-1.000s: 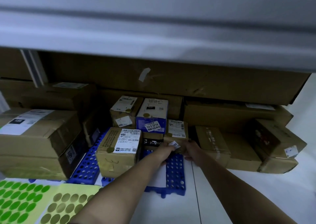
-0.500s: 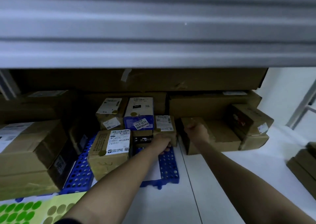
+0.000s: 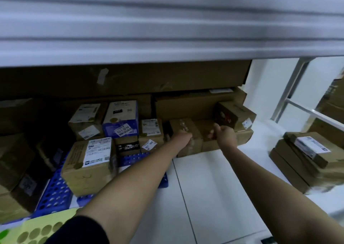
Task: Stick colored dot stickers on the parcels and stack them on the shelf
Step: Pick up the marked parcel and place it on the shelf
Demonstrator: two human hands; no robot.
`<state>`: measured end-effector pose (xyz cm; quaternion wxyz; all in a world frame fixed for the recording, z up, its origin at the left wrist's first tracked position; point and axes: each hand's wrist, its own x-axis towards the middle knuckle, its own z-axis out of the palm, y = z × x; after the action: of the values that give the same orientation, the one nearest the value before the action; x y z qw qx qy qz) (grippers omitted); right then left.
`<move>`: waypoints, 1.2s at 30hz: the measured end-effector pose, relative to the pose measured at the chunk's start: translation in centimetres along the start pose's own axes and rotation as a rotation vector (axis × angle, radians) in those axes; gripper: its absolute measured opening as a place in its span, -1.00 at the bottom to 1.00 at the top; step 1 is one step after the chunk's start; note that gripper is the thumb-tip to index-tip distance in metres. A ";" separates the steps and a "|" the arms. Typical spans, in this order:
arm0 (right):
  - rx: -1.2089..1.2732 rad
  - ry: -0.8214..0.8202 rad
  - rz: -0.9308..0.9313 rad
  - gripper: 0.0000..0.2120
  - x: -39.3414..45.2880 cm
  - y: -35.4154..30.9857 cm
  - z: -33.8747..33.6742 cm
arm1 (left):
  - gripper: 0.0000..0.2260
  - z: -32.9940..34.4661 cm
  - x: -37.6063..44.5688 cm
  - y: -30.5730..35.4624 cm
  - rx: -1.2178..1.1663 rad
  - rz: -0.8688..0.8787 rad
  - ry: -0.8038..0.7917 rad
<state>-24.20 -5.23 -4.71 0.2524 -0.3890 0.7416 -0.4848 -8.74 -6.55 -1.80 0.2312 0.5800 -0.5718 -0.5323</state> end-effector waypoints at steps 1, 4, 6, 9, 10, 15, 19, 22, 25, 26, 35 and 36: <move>0.037 0.008 0.014 -0.61 0.5 0.3 -0.9 | -0.70 1.2 -0.2 0.7 0.003 -0.001 -0.019; -0.010 0.043 0.012 -0.70 2.2 0.9 -3.5 | -0.62 4.3 -0.4 2.6 0.050 -0.011 -0.051; -0.037 0.059 0.033 -0.69 3.5 1.3 -5.1 | -0.52 6.1 -0.7 3.9 0.084 -0.023 -0.078; -0.040 0.066 0.114 -0.55 6.0 2.5 -7.3 | -0.44 8.3 -0.2 5.4 0.095 -0.031 -0.107; -0.038 0.068 0.144 -0.50 6.7 2.7 -7.9 | -0.42 8.8 -0.1 5.8 0.102 -0.021 -0.112; -0.048 0.070 0.212 -0.39 10.6 3.3 -10.7 | -0.38 11.0 1.4 8.2 0.145 0.031 -0.137; -0.025 0.047 0.200 -0.31 13.3 4.1 -12.0 | -0.34 13.3 3.1 9.4 0.162 0.053 -0.143; 0.031 0.031 0.193 -0.27 14.6 4.5 -12.4 | -0.29 14.8 4.5 9.5 0.192 0.038 -0.155; 0.098 -0.013 0.183 -0.29 15.8 5.3 -12.2 | -0.26 16.0 5.6 9.4 0.204 0.016 -0.163; 0.114 -0.031 0.188 -0.30 16.2 5.5 -12.1 | -0.25 16.3 5.7 9.5 0.184 0.007 -0.171; 0.233 -0.061 0.171 -0.40 17.0 5.7 -11.2 | -0.63 17.7 7.7 10.4 -0.175 0.032 -0.196; 0.234 -0.067 0.165 -0.46 16.7 5.7 -11.1 | -0.72 17.8 7.5 10.5 -0.221 0.035 -0.186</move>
<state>-43.95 -11.88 -5.44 0.3597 -0.3105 0.7006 -0.5323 -30.45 -9.84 -1.10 0.2489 0.4892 -0.5387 -0.6392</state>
